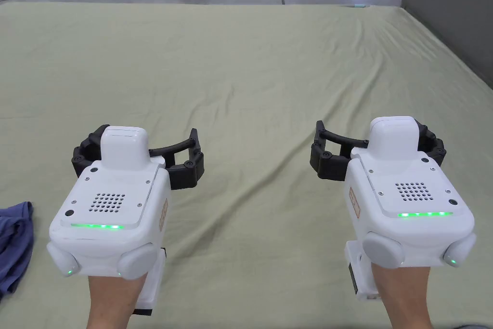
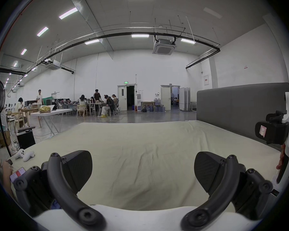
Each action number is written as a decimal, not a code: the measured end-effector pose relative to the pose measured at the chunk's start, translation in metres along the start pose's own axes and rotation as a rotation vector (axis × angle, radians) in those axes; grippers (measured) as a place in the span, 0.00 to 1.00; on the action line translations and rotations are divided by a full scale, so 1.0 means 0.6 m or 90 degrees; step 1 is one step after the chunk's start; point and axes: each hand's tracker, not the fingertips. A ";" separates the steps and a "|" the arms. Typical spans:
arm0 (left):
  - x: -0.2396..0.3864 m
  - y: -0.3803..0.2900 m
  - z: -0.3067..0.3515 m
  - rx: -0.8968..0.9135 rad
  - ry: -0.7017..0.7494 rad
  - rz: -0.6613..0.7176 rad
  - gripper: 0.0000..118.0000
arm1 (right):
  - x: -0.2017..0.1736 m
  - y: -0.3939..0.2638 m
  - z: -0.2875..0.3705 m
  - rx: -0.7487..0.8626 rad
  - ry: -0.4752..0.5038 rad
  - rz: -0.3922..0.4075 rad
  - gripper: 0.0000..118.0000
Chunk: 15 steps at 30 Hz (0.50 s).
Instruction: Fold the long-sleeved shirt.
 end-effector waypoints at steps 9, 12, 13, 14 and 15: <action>-0.001 0.005 0.000 0.000 -0.001 -0.006 1.00 | -0.003 0.000 -0.001 -0.003 0.002 0.002 1.00; -0.002 0.007 -0.001 0.003 -0.001 -0.003 1.00 | -0.003 0.001 -0.001 -0.002 0.003 0.001 1.00; -0.002 0.008 -0.002 0.003 -0.001 -0.003 1.00 | -0.003 0.000 -0.001 -0.003 0.002 0.002 1.00; -0.002 0.008 -0.002 0.003 -0.002 -0.004 1.00 | -0.003 0.000 -0.001 -0.003 0.002 0.002 1.00; -0.001 0.008 -0.002 0.003 -0.002 -0.005 1.00 | -0.002 -0.001 -0.001 -0.004 0.002 0.002 1.00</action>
